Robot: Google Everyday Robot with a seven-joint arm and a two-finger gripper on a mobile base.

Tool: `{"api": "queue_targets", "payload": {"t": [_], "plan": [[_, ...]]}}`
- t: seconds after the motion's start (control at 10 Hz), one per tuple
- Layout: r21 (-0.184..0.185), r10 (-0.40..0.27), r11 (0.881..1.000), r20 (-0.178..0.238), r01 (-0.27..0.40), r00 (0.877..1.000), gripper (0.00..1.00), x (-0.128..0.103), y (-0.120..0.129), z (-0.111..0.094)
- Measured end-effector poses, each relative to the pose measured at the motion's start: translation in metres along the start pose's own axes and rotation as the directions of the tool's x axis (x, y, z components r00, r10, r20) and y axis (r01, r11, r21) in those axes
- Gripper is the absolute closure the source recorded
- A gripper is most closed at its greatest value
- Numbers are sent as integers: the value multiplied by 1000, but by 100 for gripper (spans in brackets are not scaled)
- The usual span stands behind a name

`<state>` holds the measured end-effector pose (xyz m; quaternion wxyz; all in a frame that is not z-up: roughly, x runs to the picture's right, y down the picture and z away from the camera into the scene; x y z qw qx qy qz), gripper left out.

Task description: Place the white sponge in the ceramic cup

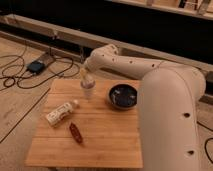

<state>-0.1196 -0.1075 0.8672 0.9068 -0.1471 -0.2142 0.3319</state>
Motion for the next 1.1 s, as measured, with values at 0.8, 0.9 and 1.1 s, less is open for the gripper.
{"api": "queue_targets", "payload": {"t": [0.8, 0.9, 1.1], "plan": [[-22, 29, 999, 49, -28, 998, 34, 4, 5, 6], [-19, 37, 999, 60, -36, 998, 34, 4, 3, 4], [-17, 41, 999, 60, -40, 997, 34, 6, 2, 3]]}}
